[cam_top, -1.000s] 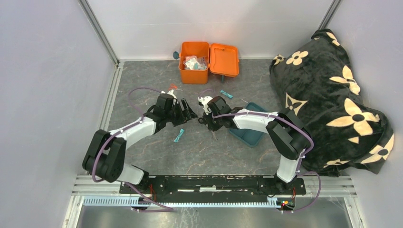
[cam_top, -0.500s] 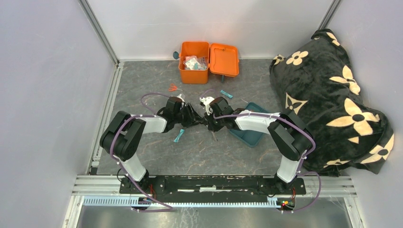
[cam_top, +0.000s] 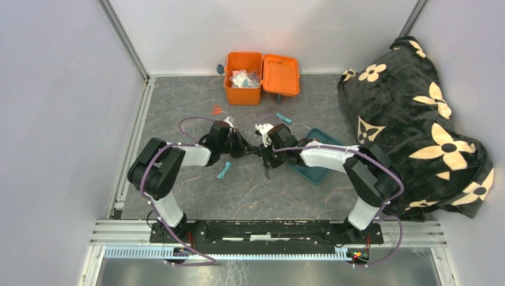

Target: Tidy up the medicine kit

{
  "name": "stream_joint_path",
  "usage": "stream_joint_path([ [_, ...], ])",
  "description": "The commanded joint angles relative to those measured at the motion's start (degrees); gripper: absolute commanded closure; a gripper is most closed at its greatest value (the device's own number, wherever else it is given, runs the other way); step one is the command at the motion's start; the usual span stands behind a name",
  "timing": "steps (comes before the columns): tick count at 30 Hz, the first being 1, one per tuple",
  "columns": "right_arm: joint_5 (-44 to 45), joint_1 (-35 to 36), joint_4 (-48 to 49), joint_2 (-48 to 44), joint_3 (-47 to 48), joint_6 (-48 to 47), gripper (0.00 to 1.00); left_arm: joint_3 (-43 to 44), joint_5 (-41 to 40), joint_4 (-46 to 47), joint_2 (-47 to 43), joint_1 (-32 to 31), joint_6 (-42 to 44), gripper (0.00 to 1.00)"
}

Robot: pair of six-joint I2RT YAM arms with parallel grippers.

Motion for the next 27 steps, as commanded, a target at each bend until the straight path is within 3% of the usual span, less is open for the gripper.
stream_joint_path([
  [1,1.4,-2.0,-0.3,-7.0,-2.9,1.6,0.62,0.9,1.0,1.9,-3.4,-0.2,1.3,0.98],
  [5,-3.6,-4.1,2.1,-11.8,-5.4,3.7,0.47,-0.4,2.5,3.2,-8.8,-0.2,1.9,0.98],
  [9,-8.5,-4.6,5.8,-14.6,-7.4,6.0,0.38,-1.0,3.5,3.3,-13.3,-0.4,1.9,0.98],
  [15,-11.8,-4.8,10.9,-14.6,-7.4,8.0,0.36,-0.6,5.4,3.2,-15.4,-1.1,1.7,0.98],
  [18,-11.8,-4.8,10.8,-13.6,-6.5,8.0,0.44,-0.4,5.5,2.4,-16.2,-1.4,2.0,0.98],
  [26,-8.3,-4.8,9.3,-14.9,-6.8,7.6,0.92,0.7,5.9,0.0,-17.1,-1.5,3.6,0.98],
  [27,-7.6,-4.8,9.1,-15.6,-7.0,7.6,0.95,1.2,6.3,-0.5,-17.0,-1.5,3.8,0.94],
])
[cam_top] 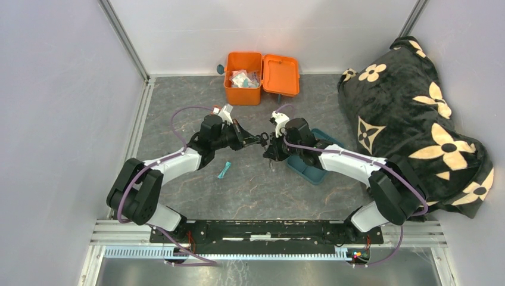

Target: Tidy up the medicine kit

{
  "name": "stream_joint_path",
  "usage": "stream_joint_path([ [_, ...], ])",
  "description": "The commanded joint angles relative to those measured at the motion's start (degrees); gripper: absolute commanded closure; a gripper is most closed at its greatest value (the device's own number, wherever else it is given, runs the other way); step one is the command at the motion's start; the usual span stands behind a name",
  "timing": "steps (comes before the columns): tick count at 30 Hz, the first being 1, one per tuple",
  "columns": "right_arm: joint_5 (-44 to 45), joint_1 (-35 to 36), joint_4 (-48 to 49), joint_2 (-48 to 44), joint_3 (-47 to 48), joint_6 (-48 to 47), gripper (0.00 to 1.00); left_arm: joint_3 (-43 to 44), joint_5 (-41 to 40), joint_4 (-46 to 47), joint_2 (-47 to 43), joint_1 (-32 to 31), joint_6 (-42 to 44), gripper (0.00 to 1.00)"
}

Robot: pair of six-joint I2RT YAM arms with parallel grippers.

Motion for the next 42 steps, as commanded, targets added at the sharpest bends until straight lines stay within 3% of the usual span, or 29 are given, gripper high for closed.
stream_joint_path([
  [1,3.2,0.2,0.5,-3.1,0.0,-0.1,0.97,2.4,2.9,-0.8,-1.9,-0.2,3.5,0.86],
  [4,8.1,0.1,-0.9,-6.5,-1.1,0.3,0.99,4.5,3.4,-2.1,-2.7,-0.2,4.1,0.43],
  [5,10.6,0.1,-1.4,-7.6,-1.5,0.9,1.0,5.3,3.5,-2.7,-3.1,-0.3,4.4,0.33],
  [8,19.2,-0.8,-3.9,-12.1,-3.3,3.4,1.0,8.2,3.4,-6.5,-4.6,-0.2,6.3,0.13],
  [11,28.5,-3.7,-8.2,-16.6,-5.0,7.4,1.0,10.4,1.6,-11.6,-5.9,-0.2,9.1,0.02],
  [19,38.7,-13.1,-19.1,-21.1,-9.5,15.4,1.0,10.3,-2.6,-17.3,-8.0,-0.2,11.6,0.0],
  [37,30.5,-22.9,-9.1,-15.5,-18.2,23.2,1.0,7.1,-2.8,-17.6,-10.0,-0.2,10.6,0.0],
  [42,28.7,-23.2,-6.0,-13.7,-20.0,23.7,0.93,6.5,-2.9,-17.3,-10.1,-0.3,10.2,0.0],
])
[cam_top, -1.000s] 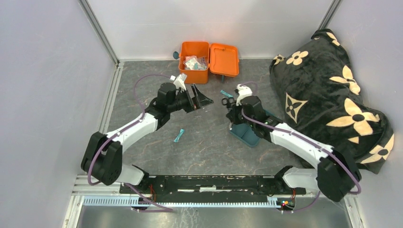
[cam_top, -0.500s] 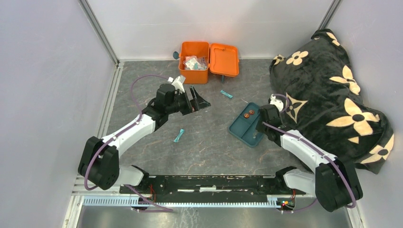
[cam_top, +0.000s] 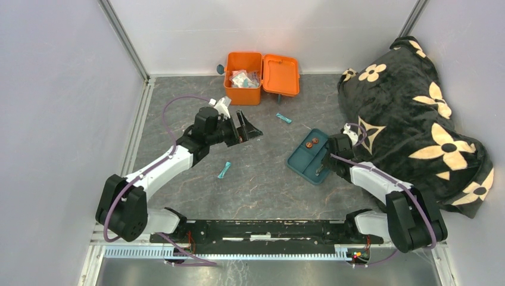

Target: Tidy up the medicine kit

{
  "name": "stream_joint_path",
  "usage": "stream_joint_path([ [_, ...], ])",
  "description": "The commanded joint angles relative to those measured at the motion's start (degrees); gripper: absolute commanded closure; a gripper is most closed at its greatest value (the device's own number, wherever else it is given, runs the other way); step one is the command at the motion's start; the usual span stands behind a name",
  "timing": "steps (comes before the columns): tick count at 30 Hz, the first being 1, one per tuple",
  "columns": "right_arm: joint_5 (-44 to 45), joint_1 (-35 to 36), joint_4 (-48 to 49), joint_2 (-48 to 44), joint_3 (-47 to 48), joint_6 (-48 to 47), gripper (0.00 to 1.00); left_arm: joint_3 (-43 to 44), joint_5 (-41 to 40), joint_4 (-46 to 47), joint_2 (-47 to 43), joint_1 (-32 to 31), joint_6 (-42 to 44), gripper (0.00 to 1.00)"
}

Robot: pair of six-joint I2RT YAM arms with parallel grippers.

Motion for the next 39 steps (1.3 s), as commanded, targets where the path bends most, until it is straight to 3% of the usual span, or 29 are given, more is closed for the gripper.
stream_joint_path([
  [1,-1.8,-0.3,4.6,2.2,-0.5,1.6,0.91,-0.8,-0.9,0.5,-1.6,-0.2,1.4,0.0],
  [13,-1.1,-0.5,3.0,-0.1,0.9,-0.1,0.52,0.2,-1.0,-0.5,-0.9,-0.2,2.0,0.0],
  [23,0.6,-0.4,-2.5,-5.8,6.5,-6.4,0.5,4.9,-6.7,-8.9,-1.5,-0.1,7.2,0.0],
  [29,-6.0,-0.3,-6.5,0.2,13.3,-9.2,0.5,5.9,-10.4,-12.6,-2.0,-0.1,9.5,0.0],
  [39,-8.1,0.2,-7.4,4.9,12.9,-8.3,0.52,4.1,-11.1,-12.9,-3.3,0.0,9.2,0.0],
])
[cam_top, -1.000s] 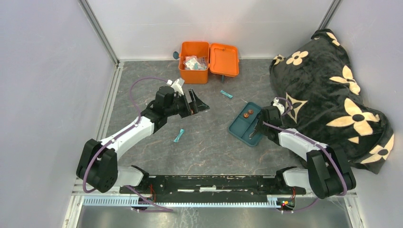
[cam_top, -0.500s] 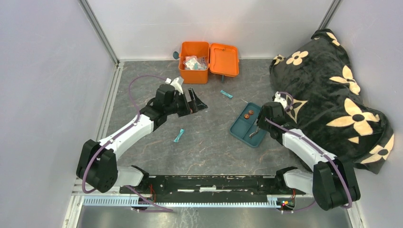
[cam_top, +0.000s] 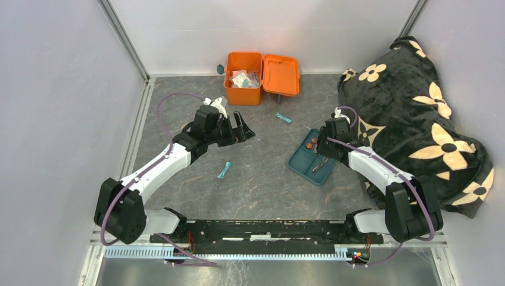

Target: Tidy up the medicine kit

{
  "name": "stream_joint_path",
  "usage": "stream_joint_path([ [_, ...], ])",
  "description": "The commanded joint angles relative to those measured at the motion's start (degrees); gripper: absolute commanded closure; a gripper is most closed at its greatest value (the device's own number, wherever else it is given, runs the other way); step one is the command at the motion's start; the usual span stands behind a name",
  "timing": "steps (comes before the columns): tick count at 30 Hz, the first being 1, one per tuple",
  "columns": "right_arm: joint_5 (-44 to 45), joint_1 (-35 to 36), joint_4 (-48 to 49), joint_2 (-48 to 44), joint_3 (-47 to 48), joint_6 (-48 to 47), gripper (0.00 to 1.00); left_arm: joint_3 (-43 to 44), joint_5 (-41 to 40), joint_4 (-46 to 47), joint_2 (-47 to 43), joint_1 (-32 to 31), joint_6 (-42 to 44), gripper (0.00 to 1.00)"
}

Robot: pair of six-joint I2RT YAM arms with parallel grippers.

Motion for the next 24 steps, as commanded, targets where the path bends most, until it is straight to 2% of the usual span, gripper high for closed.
stream_joint_path([
  [1,-1.6,0.4,0.2,0.0,-0.4,-0.3,0.52,0.3,-1.1,0.3,-2.3,0.0,2.9,0.0],
  [12,-4.7,1.3,1.8,6.2,0.1,-1.4,0.55,-0.6,-1.2,0.8,-2.2,0.1,2.4,0.0],
  [19,-4.2,3.5,0.1,10.9,3.1,-4.5,0.7,-0.7,-2.5,-0.5,-2.9,0.0,2.9,0.0],
  [24,-1.5,8.5,-2.8,13.1,6.4,-7.2,0.82,-0.4,-9.2,-4.0,-4.3,0.1,3.7,0.0],
])
